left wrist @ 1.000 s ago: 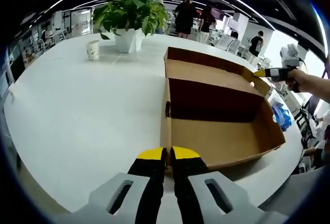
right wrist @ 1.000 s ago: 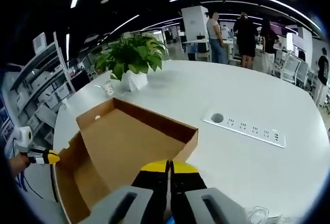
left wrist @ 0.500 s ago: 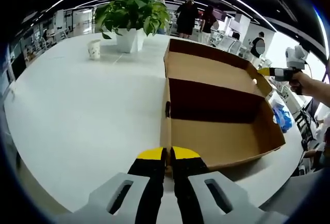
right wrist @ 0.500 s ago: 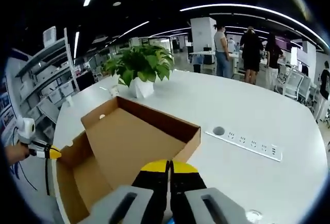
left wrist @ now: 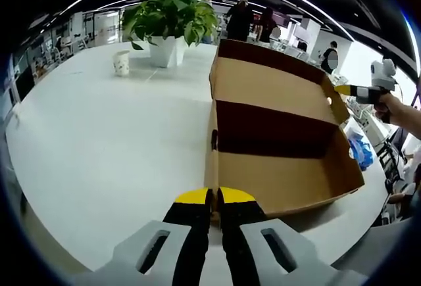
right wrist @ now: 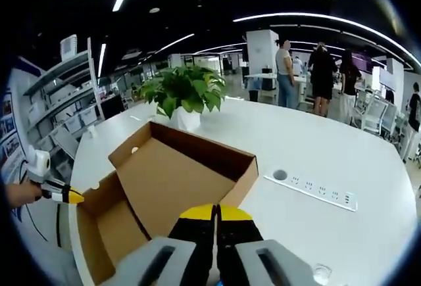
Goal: Operate the shoe box by opening the lid, removing the specified soft item, and placing it in the target area until the item is outside and the box remains undamaged.
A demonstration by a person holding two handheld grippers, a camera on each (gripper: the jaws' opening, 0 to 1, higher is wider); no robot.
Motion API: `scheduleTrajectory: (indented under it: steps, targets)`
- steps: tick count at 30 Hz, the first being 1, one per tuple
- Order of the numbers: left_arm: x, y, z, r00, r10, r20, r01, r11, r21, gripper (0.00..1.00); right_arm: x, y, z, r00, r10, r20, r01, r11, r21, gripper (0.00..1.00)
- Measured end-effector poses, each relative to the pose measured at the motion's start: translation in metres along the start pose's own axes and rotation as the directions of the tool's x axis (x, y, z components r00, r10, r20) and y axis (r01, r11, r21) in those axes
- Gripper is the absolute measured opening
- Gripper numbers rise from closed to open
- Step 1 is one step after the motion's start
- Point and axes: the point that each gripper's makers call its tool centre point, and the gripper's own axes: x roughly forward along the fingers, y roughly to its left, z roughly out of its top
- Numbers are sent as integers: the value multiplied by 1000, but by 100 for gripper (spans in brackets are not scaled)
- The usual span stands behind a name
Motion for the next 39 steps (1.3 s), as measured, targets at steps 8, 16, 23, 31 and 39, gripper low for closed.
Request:
scheduleTrajectory:
  steps: [8, 16, 23, 31, 39]
  targets:
    - [0, 0, 0, 1000, 2, 5, -2, 1000, -3, 2, -7, 3, 3, 1000, 8, 19, -7, 1000, -12, 0]
    - [-1, -1, 0, 1000, 1, 6, -1, 1000, -5, 2, -13, 4, 2, 999, 13, 37, -12, 1000, -15, 0]
    - [-1, -1, 0, 1000, -3, 4, 3, 1000, -4, 2, -20, 7, 2, 998, 18, 53, -17, 1000, -18, 0]
    - [-1, -1, 0, 1000, -6, 1, 6, 1000, 7, 2, -29, 13, 2, 998, 21, 65, -19, 999, -28, 0]
    - [-1, -1, 0, 1000, -16, 4, 16, 1000, -4, 2, -36, 17, 1, 997, 14, 80, -12, 1000, -27, 0]
